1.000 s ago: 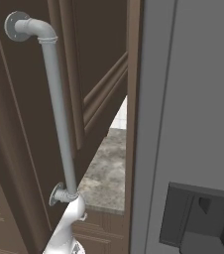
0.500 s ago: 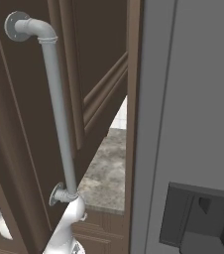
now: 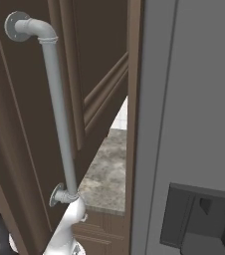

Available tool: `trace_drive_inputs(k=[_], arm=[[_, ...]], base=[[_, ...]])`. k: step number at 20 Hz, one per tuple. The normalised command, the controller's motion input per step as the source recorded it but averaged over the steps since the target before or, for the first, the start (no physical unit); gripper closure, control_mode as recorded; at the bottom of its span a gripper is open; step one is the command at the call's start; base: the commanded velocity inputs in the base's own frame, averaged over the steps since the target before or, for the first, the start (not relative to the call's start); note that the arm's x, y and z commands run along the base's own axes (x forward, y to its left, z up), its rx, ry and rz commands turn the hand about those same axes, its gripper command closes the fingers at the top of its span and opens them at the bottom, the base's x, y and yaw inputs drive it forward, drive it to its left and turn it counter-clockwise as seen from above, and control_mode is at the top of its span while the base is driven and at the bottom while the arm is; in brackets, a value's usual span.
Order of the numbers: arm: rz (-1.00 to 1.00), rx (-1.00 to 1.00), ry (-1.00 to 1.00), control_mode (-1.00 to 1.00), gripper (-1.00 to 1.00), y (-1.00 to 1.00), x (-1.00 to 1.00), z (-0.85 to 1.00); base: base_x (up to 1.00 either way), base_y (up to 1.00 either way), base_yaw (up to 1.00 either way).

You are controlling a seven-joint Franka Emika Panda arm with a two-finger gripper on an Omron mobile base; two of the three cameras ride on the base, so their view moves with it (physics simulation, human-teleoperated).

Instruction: Collect the paprika, ketchup, and shaker from the cabinet and place them next to the stove.

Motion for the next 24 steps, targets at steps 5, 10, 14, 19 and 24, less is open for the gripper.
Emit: trace_drive_inputs(k=[5,10,14,19,24], arm=[[-0.08,0.09,-0.08,-1.0,1.0,-0.31,-1.0,-0.04],[-0.06,0.05,-0.05,1.0,1.0,-0.16,-0.6,-0.02],[0.0,0.0,0.0,1.0,1.0,0.0,0.0,0.0],[0.0,0.0,0.0,1.0,1.0,0.0,0.0,0.0],[0.0,0.0,0.0,1.0,1.0,0.0,0.0,0.0]], base=[[0.0,0.0,0.0],[-0.4,-0.05,-0.04],[-0.87,0.01,-0.1],[-0.73,0.21,-0.21],[-0.65,0.24,-0.5]])
